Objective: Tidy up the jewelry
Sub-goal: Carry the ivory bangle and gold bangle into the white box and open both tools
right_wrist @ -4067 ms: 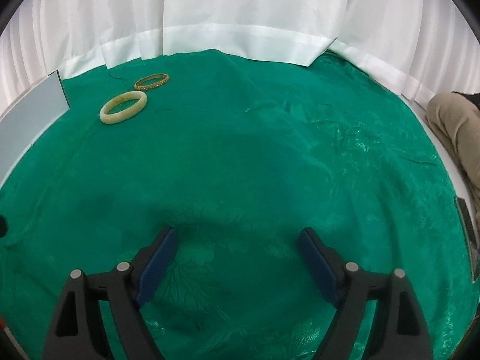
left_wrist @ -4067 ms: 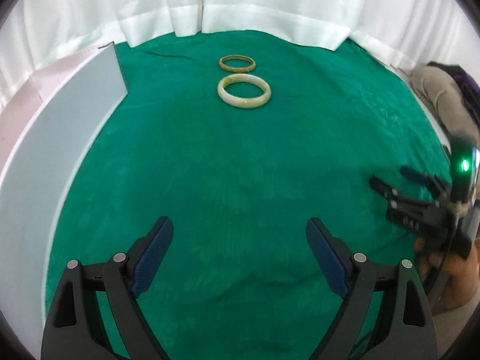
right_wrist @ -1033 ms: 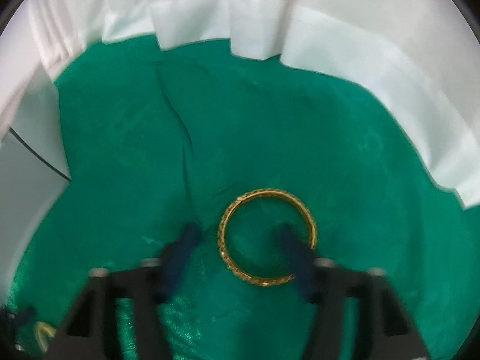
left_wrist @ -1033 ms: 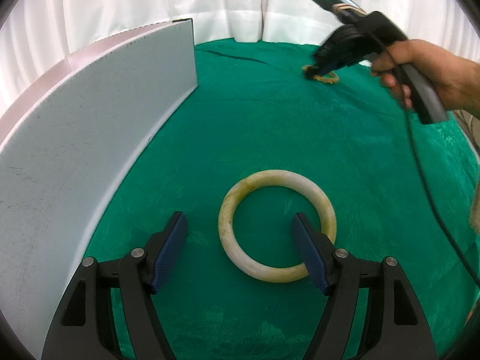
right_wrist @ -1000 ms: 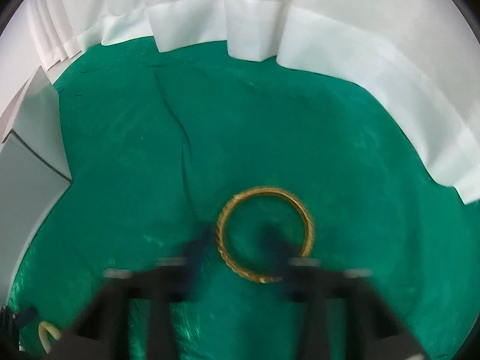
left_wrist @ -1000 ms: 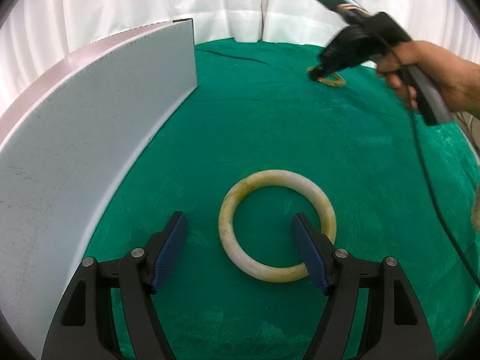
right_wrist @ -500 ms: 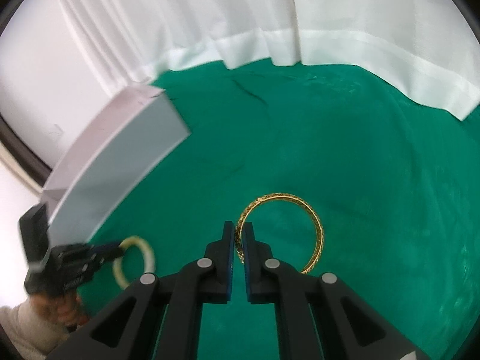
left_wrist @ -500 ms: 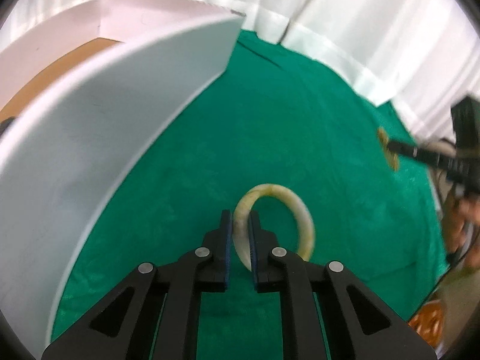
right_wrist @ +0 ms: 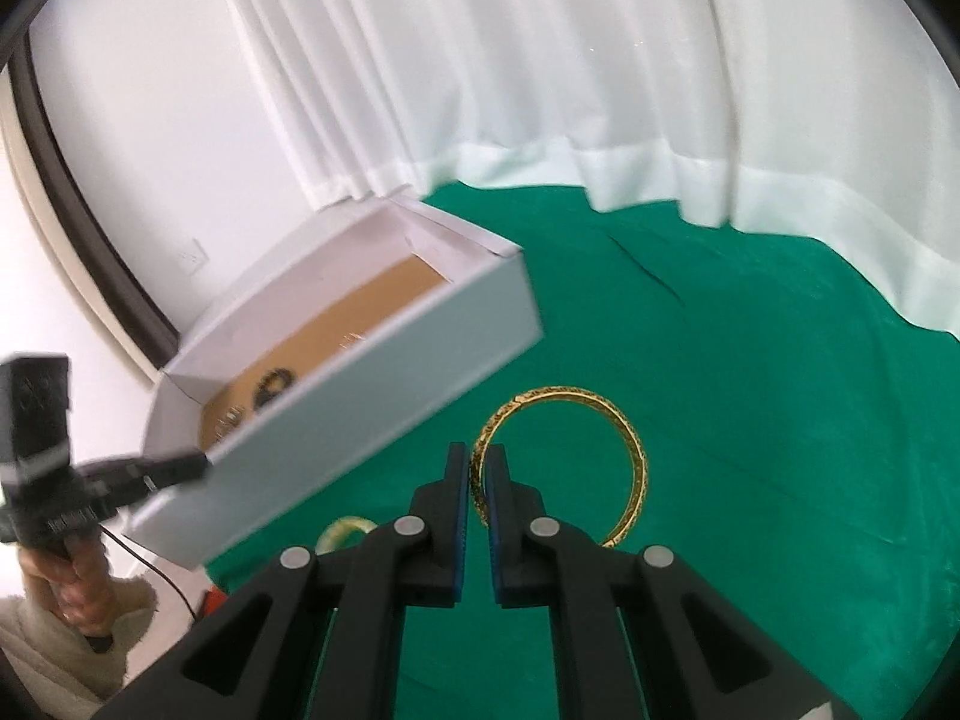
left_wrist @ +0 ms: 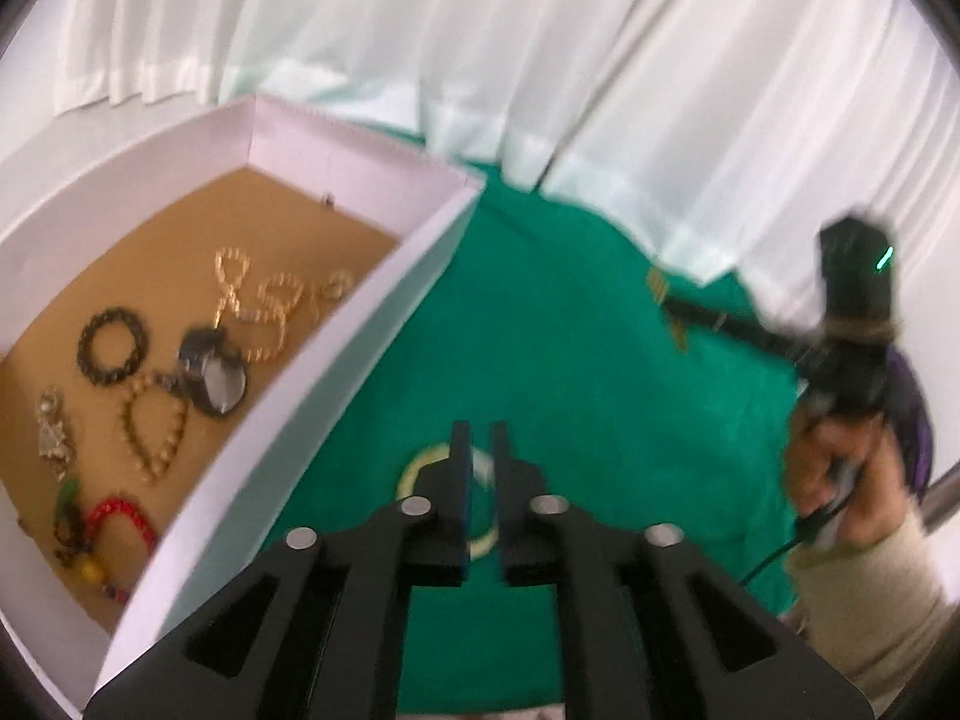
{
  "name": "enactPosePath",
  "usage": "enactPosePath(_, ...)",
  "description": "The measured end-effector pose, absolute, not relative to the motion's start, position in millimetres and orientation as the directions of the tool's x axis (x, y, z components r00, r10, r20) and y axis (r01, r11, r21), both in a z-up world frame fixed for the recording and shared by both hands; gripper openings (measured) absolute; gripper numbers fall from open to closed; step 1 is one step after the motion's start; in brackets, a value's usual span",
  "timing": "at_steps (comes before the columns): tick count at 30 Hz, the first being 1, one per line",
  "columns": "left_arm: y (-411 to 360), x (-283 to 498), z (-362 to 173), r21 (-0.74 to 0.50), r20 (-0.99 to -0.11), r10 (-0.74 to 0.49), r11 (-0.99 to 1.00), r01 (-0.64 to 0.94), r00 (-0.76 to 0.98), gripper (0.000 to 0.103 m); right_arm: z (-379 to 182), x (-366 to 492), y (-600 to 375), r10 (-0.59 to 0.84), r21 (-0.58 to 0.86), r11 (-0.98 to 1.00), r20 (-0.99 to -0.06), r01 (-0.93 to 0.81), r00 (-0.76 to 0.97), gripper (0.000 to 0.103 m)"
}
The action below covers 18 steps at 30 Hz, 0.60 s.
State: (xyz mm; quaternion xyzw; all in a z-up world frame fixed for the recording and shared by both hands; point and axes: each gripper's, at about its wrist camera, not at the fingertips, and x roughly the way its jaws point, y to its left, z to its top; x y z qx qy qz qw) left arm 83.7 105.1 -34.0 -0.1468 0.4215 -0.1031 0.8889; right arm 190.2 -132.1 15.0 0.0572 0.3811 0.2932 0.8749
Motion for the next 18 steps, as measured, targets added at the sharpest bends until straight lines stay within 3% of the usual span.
enactPosePath(1,103.5,81.2,-43.8,-0.331,-0.743,-0.298,0.942,0.058,0.6,0.042,17.0,186.4,-128.3,0.564,0.323,0.816,-0.627,-0.479,0.538,0.006)
enactPosePath(2,98.8,83.4,-58.3,-0.314,-0.769,-0.28,0.948,0.041,0.575,0.048,18.0,181.5,-123.8,0.568,0.317,0.812,-0.623,-0.491,0.538,0.006)
enactPosePath(8,86.7,118.5,-126.9,-0.165,-0.86,-0.126,0.986,-0.036,0.494,0.048,14.0,152.5,-120.6,0.591,0.328,0.792,-0.625,-0.515,0.51,0.006)
enactPosePath(10,82.3,124.4,-138.2,-0.139,-0.875,-0.103,0.989,-0.042,0.472,0.042,11.9,145.1,-122.9,0.591,0.329,0.792,-0.625,-0.515,0.509,0.006)
enactPosePath(11,74.6,123.2,-137.1,-0.086,-0.867,-0.064,0.996,-0.022,0.494,0.02,11.4,142.3,-123.8,0.591,0.329,0.792,-0.624,-0.514,0.51,0.006)
enactPosePath(12,68.1,121.8,-136.6,-0.05,-0.87,-0.044,0.999,-0.001,0.492,0.011,11.1,139.4,-124.7,0.591,0.329,0.792,-0.624,-0.514,0.512,0.006)
enactPosePath(14,65.4,118.1,-133.7,-0.065,-0.869,-0.062,0.998,0.012,0.491,0.008,9.7,138.0,-126.8,0.586,0.326,0.797,-0.624,-0.509,0.518,0.006)
enactPosePath(18,79.9,98.5,-105.4,-0.23,-0.834,-0.197,0.973,-0.001,0.516,0.008,12.7,142.9,-130.9,0.577,0.327,0.806,-0.619,-0.493,0.533,0.006)
